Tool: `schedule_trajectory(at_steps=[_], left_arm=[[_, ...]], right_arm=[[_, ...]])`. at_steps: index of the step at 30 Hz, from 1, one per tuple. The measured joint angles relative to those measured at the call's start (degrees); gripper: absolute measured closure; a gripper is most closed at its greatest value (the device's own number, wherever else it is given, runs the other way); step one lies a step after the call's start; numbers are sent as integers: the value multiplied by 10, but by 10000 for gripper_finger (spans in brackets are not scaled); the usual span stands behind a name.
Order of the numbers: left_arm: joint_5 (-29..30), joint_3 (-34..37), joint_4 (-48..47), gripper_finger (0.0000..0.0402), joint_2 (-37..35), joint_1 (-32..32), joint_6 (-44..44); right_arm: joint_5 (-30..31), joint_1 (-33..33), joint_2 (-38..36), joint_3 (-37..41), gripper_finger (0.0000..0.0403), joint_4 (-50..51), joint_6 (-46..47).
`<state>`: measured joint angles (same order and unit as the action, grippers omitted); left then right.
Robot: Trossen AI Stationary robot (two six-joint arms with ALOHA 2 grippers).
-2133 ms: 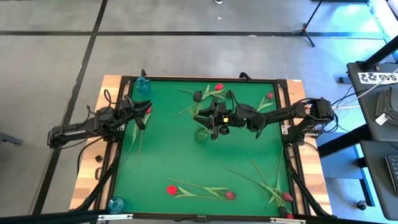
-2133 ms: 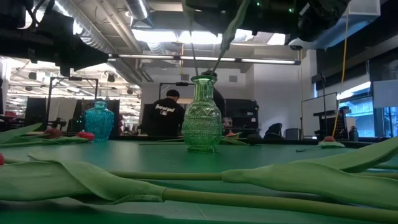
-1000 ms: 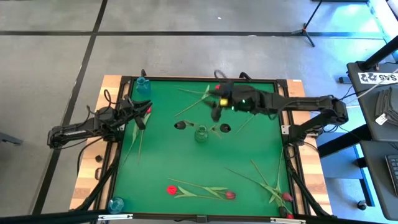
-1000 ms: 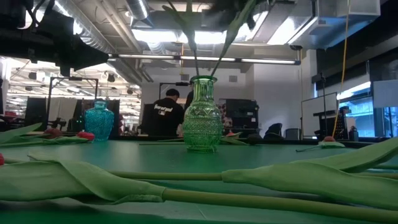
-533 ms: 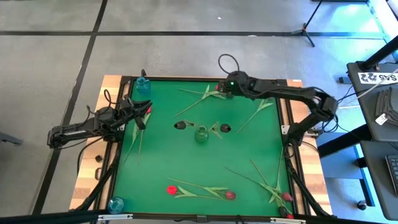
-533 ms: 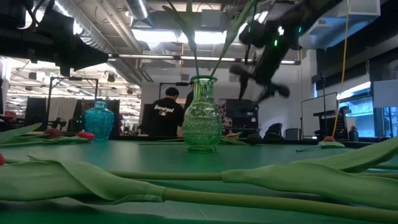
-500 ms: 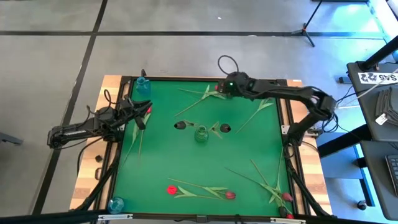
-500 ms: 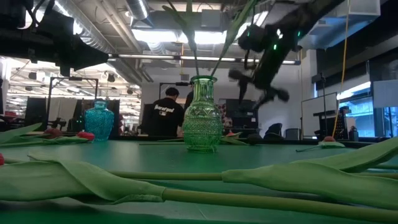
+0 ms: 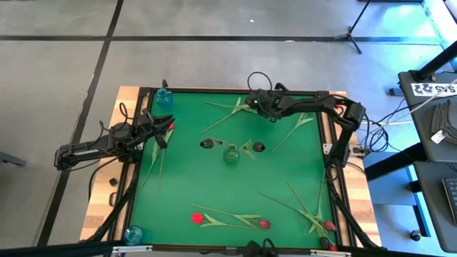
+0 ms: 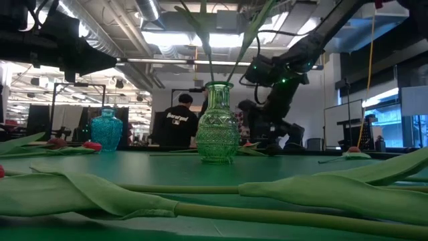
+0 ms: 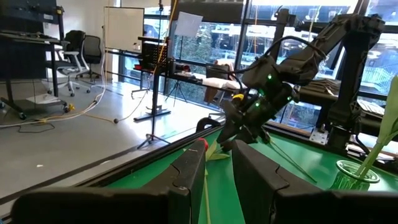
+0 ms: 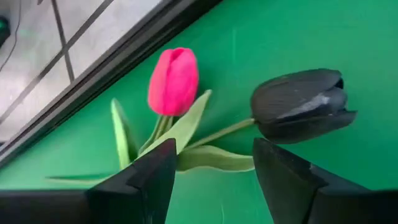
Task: Sort flowers into vase by color
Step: Put the black tulip into the green vase
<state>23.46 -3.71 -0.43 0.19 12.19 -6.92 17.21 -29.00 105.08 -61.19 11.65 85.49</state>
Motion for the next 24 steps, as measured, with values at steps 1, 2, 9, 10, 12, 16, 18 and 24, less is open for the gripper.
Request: schedule_trajectory(at_steps=[1, 2, 9, 10, 12, 16, 18, 24], left_arm=[[0, 0, 0, 323, 0, 0, 0], [0, 0, 0, 323, 0, 0, 0], [0, 0, 0, 323, 0, 0, 0], [0, 0, 0, 323, 0, 0, 0], [0, 0, 0, 323, 0, 0, 0], [0, 0, 0, 323, 0, 0, 0], [0, 0, 0, 323, 0, 0, 0], [0, 0, 0, 323, 0, 0, 0]], right_arm=[[4, -3, 3, 0, 189, 1, 12], [8, -4, 6, 0, 189, 2, 23], [64, -11, 12, 0, 189, 18, 103], [65, -14, 13, 0, 190, 26, 115], [64, -21, 14, 0, 197, 40, 123], [70, -34, 14, 0, 228, 64, 131], [69, -42, 13, 0, 247, 64, 123], [66, -57, 19, 0, 295, 73, 103]])
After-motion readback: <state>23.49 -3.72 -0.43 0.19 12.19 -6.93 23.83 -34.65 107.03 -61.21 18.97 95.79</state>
